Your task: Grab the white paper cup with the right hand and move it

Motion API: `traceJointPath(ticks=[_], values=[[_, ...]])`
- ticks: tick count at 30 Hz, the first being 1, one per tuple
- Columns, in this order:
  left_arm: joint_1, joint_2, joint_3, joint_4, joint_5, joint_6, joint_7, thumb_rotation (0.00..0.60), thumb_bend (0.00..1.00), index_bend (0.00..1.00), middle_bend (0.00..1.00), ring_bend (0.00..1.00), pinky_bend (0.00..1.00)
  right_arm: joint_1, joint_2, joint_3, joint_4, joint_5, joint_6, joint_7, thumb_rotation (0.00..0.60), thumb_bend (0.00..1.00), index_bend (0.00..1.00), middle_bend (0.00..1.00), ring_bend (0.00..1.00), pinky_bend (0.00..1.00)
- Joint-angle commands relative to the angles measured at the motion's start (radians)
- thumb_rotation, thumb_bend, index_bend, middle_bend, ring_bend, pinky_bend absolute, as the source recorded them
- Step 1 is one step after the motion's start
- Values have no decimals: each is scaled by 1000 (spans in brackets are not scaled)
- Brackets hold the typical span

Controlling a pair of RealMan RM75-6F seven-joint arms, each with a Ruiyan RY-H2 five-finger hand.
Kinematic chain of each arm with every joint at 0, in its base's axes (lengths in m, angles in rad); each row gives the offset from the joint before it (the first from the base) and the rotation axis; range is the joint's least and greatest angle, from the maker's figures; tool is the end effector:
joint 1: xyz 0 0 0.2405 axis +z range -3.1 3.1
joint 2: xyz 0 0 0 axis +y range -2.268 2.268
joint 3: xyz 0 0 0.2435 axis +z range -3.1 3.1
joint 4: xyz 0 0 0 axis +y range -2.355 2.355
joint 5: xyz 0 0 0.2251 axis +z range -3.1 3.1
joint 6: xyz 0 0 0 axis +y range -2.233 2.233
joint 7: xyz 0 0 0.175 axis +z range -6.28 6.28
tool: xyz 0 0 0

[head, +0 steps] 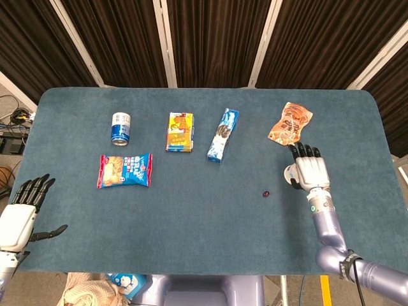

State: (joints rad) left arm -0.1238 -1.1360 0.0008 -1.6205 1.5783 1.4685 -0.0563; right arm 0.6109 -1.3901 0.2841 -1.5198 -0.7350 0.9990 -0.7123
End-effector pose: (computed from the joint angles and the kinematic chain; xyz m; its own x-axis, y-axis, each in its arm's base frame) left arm -0.2871 0.2110 0.1173 0.3319 0.0627 0.9412 0.9389 -0.1185 -0.3232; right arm -0.2327 -0.3860 0.0377 0.5716 -0.2746 0.7732 -0.8004 0.0208 0.5991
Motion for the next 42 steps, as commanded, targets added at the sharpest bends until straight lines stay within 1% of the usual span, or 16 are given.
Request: traceJointPath(ticks=[1,4,7,9,17,21,26,33,36,38,40,42], values=[[0,1,0,-1,-1,-1,-2,600,0,0,0,0,0,7,-14,-20,22,14,2,-1,600,339,143,31,48,111],[-1,1,0,-1,-2,-3,-5,600,0,0,0,0,0,7,-18,-34,30,17,7,6,600,358,195,70,70,116],[-2,2,0,-3,-2,-5,-5,600,0,0,0,0,0,8,-18,-45,35,20,11,11,600,391,267,129,100,132],[-3,2,0,-4,-1,-6,-5,600,0,0,0,0,0,10,-19,-46,39,16,17,19,600,401,285,145,108,138],[-5,2,2,-6,-1,-10,-6,600,0,0,0,0,0,23,-15,-56,63,21,23,35,600,451,285,147,115,137],[-5,3,2,-7,-1,-11,-8,600,0,0,0,0,0,26,-16,-68,85,41,14,36,600,457,283,147,116,138],[-6,4,2,-10,-3,-13,-9,600,0,0,0,0,0,30,-14,-84,88,52,13,28,600,459,245,147,115,138],[-6,4,2,-12,-5,-14,-8,600,0,0,0,0,0,37,-19,-93,93,66,22,24,600,473,246,146,115,137],[-6,4,2,-12,-6,-15,-9,600,0,0,0,0,0,40,-19,-91,91,70,28,27,600,507,324,156,128,150],[-6,4,2,-12,-6,-15,-9,600,0,0,0,0,0,40,-21,-91,90,65,38,32,600,523,403,177,140,162],[-6,5,2,-14,-6,-16,-11,600,0,0,0,0,0,39,-21,-93,90,62,42,35,600,525,433,193,147,163],[-6,5,2,-14,-5,-15,-10,600,0,0,0,0,0,38,-19,-94,87,60,45,39,600,526,442,202,152,163]])
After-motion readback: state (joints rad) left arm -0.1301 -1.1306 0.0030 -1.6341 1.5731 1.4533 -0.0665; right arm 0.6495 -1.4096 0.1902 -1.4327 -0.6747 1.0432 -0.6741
